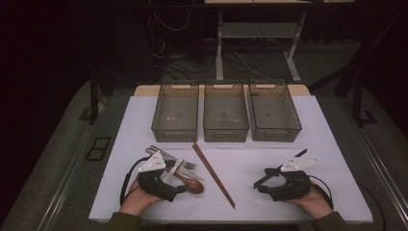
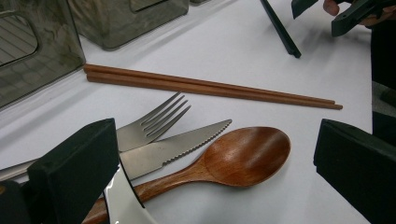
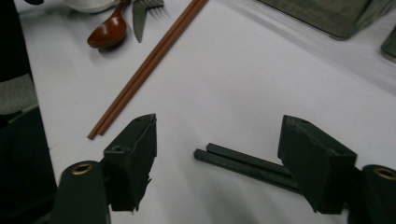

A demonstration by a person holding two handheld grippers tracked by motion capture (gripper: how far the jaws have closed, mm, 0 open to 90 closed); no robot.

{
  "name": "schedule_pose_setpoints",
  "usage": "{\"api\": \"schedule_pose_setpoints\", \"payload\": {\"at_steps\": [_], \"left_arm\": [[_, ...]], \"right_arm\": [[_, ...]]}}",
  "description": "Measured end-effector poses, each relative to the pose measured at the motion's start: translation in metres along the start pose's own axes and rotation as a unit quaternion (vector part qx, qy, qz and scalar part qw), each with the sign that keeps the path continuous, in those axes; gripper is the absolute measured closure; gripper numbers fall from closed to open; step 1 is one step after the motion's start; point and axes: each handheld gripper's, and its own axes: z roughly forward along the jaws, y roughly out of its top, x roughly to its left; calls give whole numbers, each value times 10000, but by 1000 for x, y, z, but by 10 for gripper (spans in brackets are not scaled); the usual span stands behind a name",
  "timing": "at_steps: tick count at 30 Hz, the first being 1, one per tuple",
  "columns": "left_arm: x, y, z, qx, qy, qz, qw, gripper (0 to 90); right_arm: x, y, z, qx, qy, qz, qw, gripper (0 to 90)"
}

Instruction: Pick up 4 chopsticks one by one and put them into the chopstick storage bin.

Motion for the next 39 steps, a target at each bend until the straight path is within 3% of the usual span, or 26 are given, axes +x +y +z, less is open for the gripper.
{"api": "schedule_pose_setpoints", "payload": {"at_steps": [22,30,39], "left_arm": [[-1,1,0,-47,-22,-46,10000,0],[-1,1,0,-40,-20,-57,10000,0],[0,1,0,-54,-28,-48,10000,0]], "right_arm": [[38,13,30,185,698,-491,9962,492],[50,14,44,365,851,-635,9937,547],[64,13,61,623,824,-904,9905,601]]}}
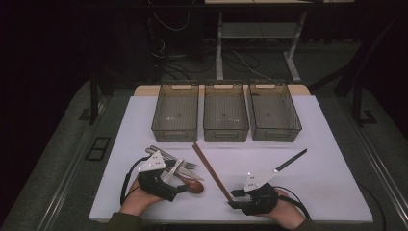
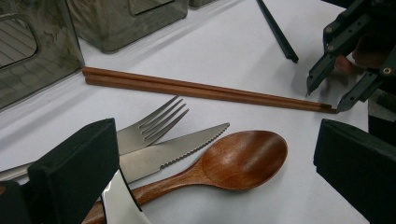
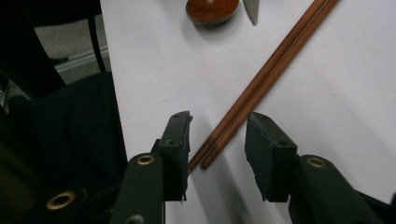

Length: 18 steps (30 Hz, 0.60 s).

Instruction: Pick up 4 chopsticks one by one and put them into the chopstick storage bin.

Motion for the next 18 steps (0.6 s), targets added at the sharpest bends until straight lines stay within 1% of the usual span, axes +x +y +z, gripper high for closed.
{"api": "schedule_pose_setpoints", "payload": {"at_steps": [3,11,14,18], "left_arm": [[0,0,0,-9,-3,-3,10000,0],[0,0,0,-12,-3,-4,10000,0],[0,0,0,-14,-4,-9,10000,0],[0,0,0,-2,-7,-7,10000,0]], "right_arm": [[3,0,3,71,-42,-62,9999,625],[6,1,4,118,-233,-249,9993,692],[6,1,3,143,-235,-262,9993,720],[4,1,2,174,-214,-249,9993,729]]}}
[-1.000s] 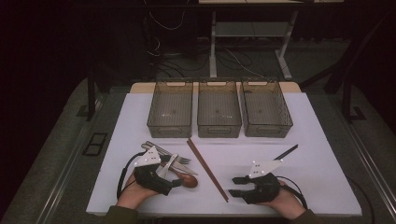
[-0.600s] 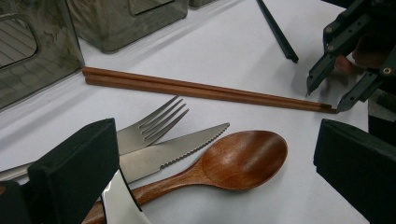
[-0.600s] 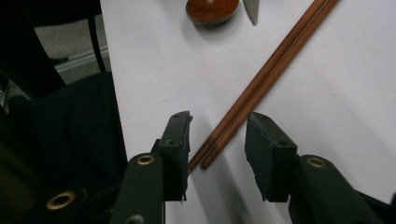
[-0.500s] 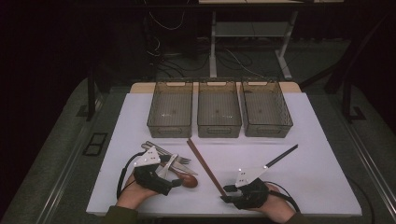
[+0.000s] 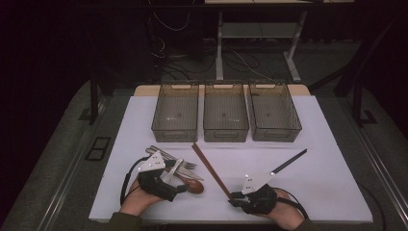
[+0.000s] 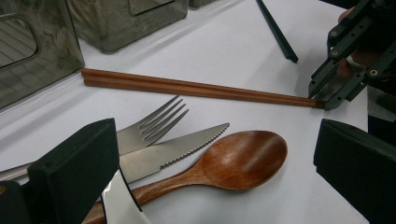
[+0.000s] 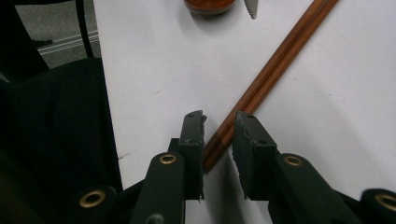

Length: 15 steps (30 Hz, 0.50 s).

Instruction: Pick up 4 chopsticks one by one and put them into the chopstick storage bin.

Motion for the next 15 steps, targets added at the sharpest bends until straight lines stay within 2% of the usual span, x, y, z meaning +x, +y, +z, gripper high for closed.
{"api": "schedule_pose_setpoints", "payload": {"at_steps": [15], "left_arm": [[0,0,0,1,-7,9,10000,0]], "right_arm": [[-9,-2,-5,91,-167,59,9998,755]]}}
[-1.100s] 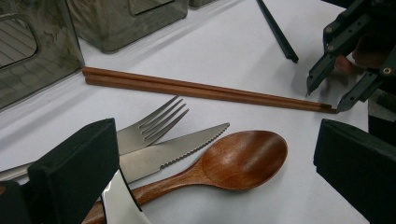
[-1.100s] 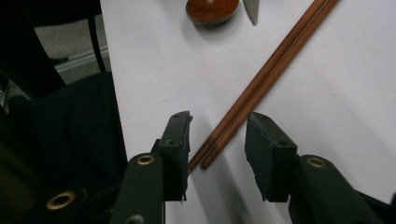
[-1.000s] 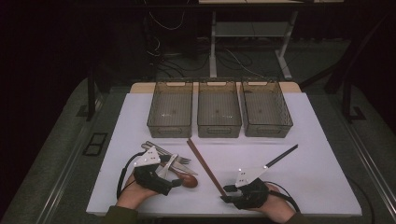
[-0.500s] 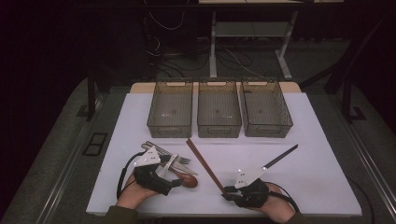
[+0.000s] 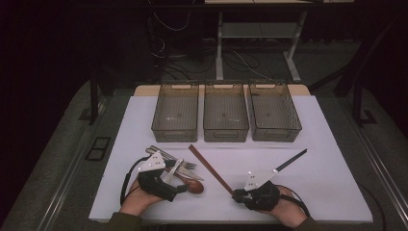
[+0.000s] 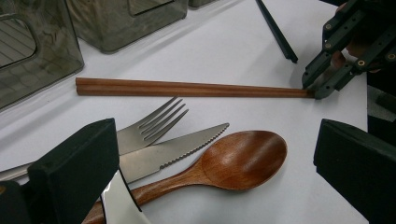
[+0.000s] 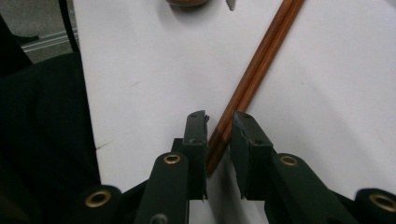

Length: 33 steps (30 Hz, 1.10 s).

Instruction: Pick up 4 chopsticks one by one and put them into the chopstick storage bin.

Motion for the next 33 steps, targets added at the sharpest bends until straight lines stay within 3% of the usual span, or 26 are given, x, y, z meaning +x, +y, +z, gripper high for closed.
{"api": "schedule_pose_setpoints", "payload": {"at_steps": [33], "left_arm": [[0,0,1,12,-27,-5,10000,0]], "right_arm": [[-32,0,-6,118,-344,165,9992,794]]}}
